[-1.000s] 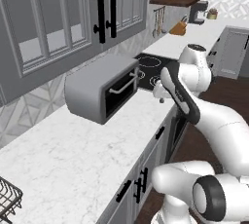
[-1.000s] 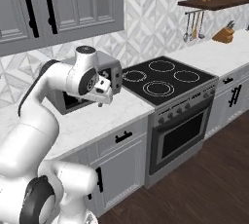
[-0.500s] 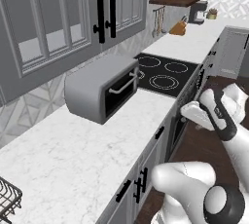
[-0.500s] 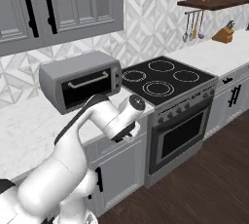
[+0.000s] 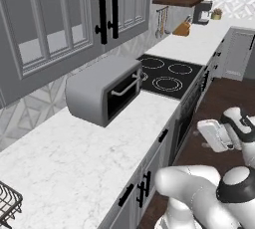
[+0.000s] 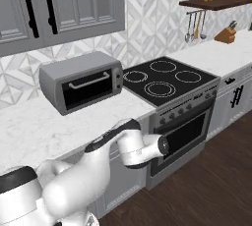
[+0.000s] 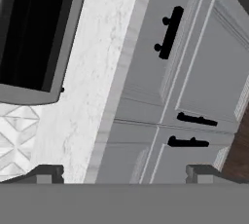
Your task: Take a straw from the drawer in front and place it inside the glass cup on the dining counter.
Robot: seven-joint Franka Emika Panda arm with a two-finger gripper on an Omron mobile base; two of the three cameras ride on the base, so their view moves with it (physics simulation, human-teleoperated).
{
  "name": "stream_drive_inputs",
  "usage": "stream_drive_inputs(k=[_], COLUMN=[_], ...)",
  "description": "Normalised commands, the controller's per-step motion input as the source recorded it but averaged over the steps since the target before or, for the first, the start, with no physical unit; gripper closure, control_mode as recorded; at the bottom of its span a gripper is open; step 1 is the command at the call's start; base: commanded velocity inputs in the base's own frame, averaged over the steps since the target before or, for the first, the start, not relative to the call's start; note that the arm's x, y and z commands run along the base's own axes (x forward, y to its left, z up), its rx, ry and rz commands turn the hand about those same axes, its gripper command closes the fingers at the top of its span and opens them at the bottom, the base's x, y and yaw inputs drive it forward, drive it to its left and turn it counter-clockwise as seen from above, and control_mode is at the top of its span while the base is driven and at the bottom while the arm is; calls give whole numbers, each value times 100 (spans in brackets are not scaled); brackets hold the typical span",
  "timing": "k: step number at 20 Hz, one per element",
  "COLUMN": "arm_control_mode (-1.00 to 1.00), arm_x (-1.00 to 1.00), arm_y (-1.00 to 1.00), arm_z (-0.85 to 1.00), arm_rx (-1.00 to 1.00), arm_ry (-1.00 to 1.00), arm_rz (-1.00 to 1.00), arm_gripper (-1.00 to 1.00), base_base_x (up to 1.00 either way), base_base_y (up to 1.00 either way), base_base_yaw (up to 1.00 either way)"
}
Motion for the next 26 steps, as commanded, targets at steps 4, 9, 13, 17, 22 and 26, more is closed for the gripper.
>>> stream_drive_inputs(k=[4,9,13,17,22,26], arm_control_mode=[-100,-100,-100,-100,-100,-100], arm_x=[59,64,48,42,41,36], arm_y=[0,0,0,0,0,0], arm_z=[-37,-28,-27,-32,-39,-46], arm_rx=[24,15,4,1,4,10], arm_ry=[-2,-1,2,3,0,0], arm_rz=[0,0,0,0,0,0], arm_gripper=[-100,-100,-100,-100,-100,-100], base_base_x=[0,0,0,0,0,0], base_base_y=[0,0,0,0,0,0], base_base_yaw=[0,0,0,0,0,0])
